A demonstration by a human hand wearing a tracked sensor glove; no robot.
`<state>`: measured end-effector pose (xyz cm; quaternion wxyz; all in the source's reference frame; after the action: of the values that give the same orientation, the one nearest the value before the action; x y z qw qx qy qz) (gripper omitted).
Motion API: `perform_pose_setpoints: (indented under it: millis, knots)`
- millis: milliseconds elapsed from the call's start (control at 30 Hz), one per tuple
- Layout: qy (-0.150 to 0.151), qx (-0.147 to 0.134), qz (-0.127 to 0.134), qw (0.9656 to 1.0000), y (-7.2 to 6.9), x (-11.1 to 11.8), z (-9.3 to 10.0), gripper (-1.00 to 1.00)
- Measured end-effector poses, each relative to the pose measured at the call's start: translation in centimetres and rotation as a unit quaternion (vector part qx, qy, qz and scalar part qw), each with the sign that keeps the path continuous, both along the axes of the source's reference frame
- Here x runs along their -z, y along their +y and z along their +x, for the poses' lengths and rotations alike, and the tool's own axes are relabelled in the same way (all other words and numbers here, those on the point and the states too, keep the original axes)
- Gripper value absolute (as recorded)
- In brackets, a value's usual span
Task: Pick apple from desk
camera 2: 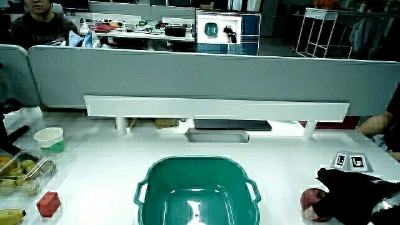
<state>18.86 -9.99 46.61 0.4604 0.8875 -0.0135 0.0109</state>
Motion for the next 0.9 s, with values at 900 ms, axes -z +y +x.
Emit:
perform_pose_setpoints:
  millis: [900]
  knots:
    - [-0.023, -0.016, 0.025, 0.9993, -0.5, -1.5, 1.3, 0.54]
